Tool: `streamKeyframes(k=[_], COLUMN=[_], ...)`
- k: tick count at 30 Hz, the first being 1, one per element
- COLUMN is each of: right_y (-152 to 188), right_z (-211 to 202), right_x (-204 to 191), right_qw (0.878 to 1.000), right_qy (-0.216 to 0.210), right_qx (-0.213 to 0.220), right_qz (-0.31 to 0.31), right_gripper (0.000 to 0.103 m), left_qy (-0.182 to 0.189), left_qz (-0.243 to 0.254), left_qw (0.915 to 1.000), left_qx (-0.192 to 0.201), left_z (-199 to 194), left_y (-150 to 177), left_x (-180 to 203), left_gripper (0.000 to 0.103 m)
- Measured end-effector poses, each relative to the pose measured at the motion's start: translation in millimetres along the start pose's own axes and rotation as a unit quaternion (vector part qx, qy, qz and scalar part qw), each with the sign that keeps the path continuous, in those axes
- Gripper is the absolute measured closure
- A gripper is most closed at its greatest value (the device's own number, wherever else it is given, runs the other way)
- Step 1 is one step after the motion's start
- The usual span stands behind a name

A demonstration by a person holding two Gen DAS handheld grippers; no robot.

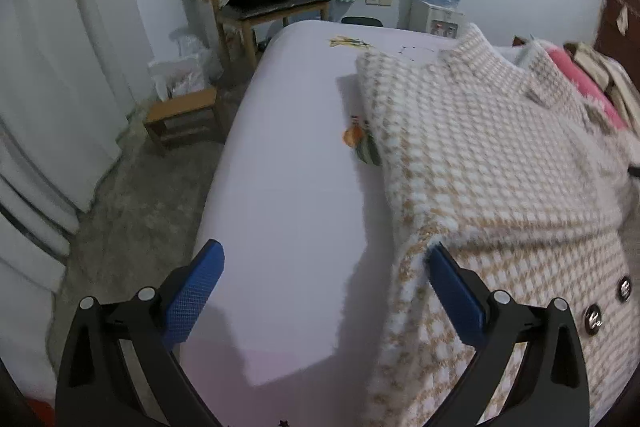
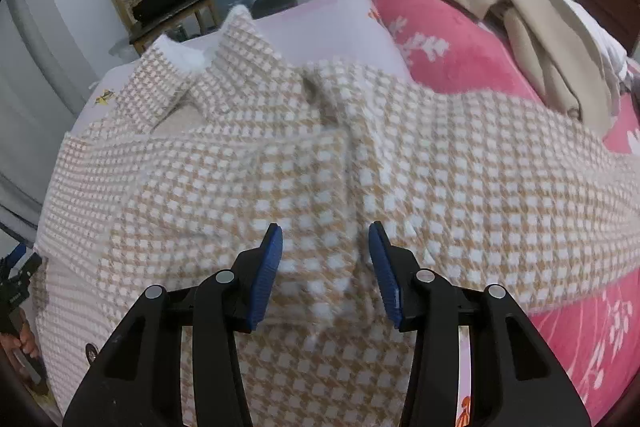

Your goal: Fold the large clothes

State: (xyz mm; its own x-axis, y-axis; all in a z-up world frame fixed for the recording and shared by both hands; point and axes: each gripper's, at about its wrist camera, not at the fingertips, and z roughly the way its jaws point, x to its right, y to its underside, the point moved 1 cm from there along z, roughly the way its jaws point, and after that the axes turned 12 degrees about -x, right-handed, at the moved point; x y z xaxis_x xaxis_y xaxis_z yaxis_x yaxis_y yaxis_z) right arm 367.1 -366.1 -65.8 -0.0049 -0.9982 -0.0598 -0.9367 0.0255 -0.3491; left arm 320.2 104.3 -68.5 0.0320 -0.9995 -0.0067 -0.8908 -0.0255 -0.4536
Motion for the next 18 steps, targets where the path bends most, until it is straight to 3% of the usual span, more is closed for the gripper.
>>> streamKeyframes(k=[8, 14, 18], right_y=[7.8, 2.7, -4.3], right_z=[2.5, 1.1, 8.9], right_x=[9.9, 4.3, -3.5], right_qw=[1.000, 0.999, 1.000], right_qy=[-0.022, -0.035, -0.019], right_qx=[-0.002, 0.003, -0.010], right_qz=[0.011, 0.013, 0.003], right_gripper=[0.063, 0.064, 0.064], left_qy=[0.019, 0.007, 0.004], left_qz=[-0.045, -0.036, -0.034], left_qw=[0.9987, 0.9993, 0.9994], left_qx=[-0.012, -0.010, -0.011], left_z=[5.5, 3.3, 2.1], left_y=[7.9, 9.3, 12.0], left_x=[-26.4, -21.4, -20.7], left_gripper=[0.004, 0.004, 0.004])
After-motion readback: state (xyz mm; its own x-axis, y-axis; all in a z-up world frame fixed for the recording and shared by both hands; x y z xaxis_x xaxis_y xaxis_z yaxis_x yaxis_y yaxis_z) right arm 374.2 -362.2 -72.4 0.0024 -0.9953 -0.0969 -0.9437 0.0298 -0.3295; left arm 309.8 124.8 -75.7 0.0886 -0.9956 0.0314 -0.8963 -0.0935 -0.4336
